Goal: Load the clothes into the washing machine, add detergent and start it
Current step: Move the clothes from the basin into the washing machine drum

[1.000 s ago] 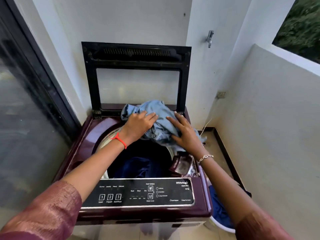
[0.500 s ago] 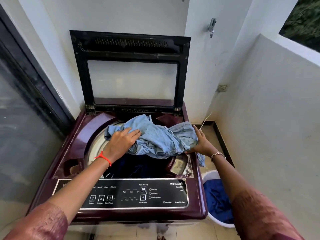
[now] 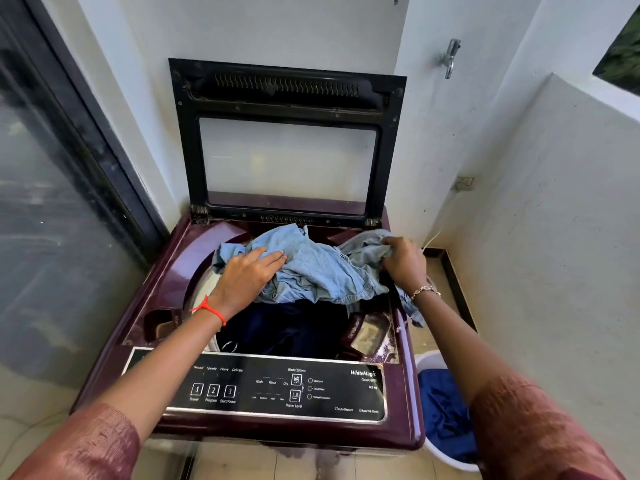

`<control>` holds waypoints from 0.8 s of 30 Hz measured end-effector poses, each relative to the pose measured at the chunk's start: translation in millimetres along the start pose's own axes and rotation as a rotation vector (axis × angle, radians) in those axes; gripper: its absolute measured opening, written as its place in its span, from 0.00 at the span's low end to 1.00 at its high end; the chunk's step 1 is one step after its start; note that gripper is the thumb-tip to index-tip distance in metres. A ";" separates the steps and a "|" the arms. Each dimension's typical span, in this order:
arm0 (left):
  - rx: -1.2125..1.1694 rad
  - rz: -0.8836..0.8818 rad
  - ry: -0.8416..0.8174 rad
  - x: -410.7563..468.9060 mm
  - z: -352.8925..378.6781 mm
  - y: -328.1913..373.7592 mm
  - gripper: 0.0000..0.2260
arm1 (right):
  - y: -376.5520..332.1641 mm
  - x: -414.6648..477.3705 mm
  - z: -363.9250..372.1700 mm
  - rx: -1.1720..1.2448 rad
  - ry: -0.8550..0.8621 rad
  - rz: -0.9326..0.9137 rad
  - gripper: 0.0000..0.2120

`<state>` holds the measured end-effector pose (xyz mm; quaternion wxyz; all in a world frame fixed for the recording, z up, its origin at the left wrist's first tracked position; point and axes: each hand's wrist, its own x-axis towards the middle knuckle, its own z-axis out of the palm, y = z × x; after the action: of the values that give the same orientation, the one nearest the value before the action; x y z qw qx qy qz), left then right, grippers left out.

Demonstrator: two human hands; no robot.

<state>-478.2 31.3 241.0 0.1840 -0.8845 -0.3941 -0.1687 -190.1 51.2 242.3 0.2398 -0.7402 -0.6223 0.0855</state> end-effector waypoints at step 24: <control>-0.015 -0.150 -0.215 -58.7 32.3 -31.8 0.25 | -87.2 -14.3 73.8 0.405 -0.166 -0.244 0.20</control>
<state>-534.5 28.6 192.8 0.1213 -0.8669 -0.4752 -0.0892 -301.3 65.3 215.8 0.3398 -0.5867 -0.6950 0.2395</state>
